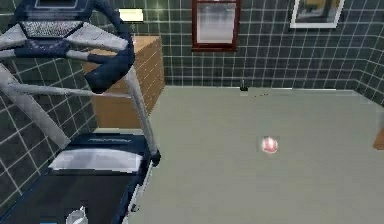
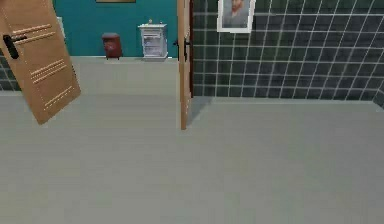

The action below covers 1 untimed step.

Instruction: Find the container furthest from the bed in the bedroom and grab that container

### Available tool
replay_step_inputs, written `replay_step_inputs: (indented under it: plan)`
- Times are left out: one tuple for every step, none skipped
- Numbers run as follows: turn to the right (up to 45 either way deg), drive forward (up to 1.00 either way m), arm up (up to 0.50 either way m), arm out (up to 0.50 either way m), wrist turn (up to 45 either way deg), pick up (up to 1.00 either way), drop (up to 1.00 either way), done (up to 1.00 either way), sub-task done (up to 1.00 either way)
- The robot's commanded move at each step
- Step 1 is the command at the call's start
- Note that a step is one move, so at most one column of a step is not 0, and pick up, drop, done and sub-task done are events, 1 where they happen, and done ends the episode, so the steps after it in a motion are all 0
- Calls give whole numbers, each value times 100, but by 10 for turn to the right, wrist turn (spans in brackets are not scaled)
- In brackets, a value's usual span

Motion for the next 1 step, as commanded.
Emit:
replay_step_inputs:
  plan:
    - [-450, 0, 0, 0, 0, 0, 0, 0, 0]
